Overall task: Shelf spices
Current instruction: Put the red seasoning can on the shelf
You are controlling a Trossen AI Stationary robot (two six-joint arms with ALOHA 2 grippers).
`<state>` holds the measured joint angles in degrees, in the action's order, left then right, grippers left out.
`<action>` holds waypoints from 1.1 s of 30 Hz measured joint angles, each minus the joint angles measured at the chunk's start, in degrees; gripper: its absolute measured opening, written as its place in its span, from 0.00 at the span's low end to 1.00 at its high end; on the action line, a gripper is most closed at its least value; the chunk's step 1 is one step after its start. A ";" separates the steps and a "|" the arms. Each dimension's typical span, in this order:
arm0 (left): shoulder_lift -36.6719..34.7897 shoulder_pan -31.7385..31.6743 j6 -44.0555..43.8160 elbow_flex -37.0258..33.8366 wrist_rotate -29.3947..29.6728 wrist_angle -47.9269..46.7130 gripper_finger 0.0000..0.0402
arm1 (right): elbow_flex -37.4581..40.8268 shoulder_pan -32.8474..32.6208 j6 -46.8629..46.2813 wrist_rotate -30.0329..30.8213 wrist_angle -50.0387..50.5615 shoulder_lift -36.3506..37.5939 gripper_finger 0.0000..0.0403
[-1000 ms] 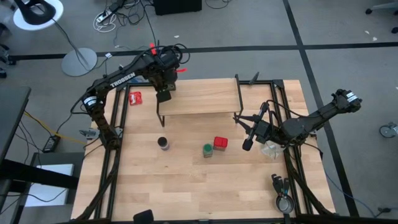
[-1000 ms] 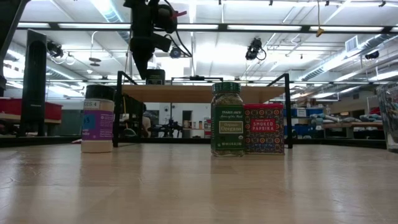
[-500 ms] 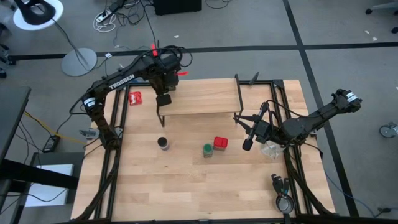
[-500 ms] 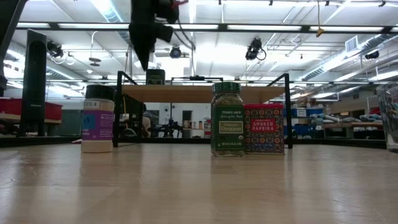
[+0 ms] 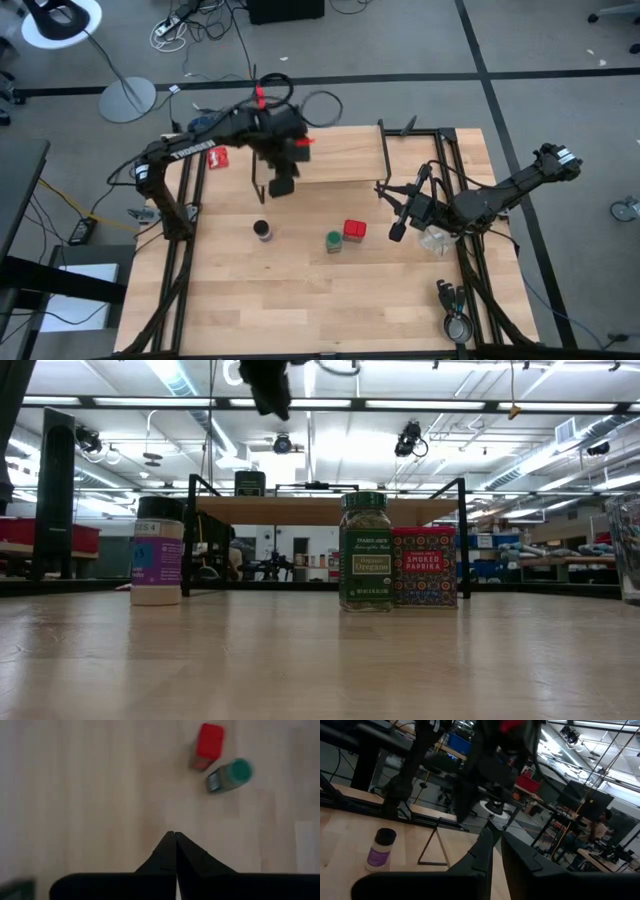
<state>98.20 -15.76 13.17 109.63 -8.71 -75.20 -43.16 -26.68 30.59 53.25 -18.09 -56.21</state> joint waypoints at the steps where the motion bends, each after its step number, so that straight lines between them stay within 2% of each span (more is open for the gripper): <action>1: 0.14 1.21 0.00 0.01 0.14 0.55 0.00 | 0.00 0.02 0.00 0.00 -0.04 0.00 0.10; 5: 0.60 5.37 -1.62 -0.01 2.74 1.68 0.00 | 0.00 0.06 -0.05 0.00 -0.06 0.00 0.10; 14: 0.69 13.14 -6.16 -0.01 3.28 -5.99 0.01 | 0.00 0.05 -0.11 -0.03 -0.11 0.00 0.10; 20: 2.09 19.39 -7.75 -0.01 3.95 -2.25 0.09 | 0.00 0.17 -0.07 -0.44 -0.13 0.00 0.10; 25: 6.58 23.27 -6.86 -0.01 10.13 4.18 0.14 | 0.00 0.17 -0.04 -0.48 -0.28 0.00 0.10; 28: 10.44 24.80 -3.46 -0.03 12.97 9.40 0.17 | 0.00 0.17 -0.02 -0.46 -0.26 0.00 0.10; 33: 14.77 25.76 2.94 -0.03 15.57 15.58 0.32 | 0.00 0.02 0.02 -0.46 -0.35 0.02 0.10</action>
<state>112.97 10.00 16.11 109.60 6.85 -59.62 -43.16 -26.65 30.61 52.80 -18.44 -56.18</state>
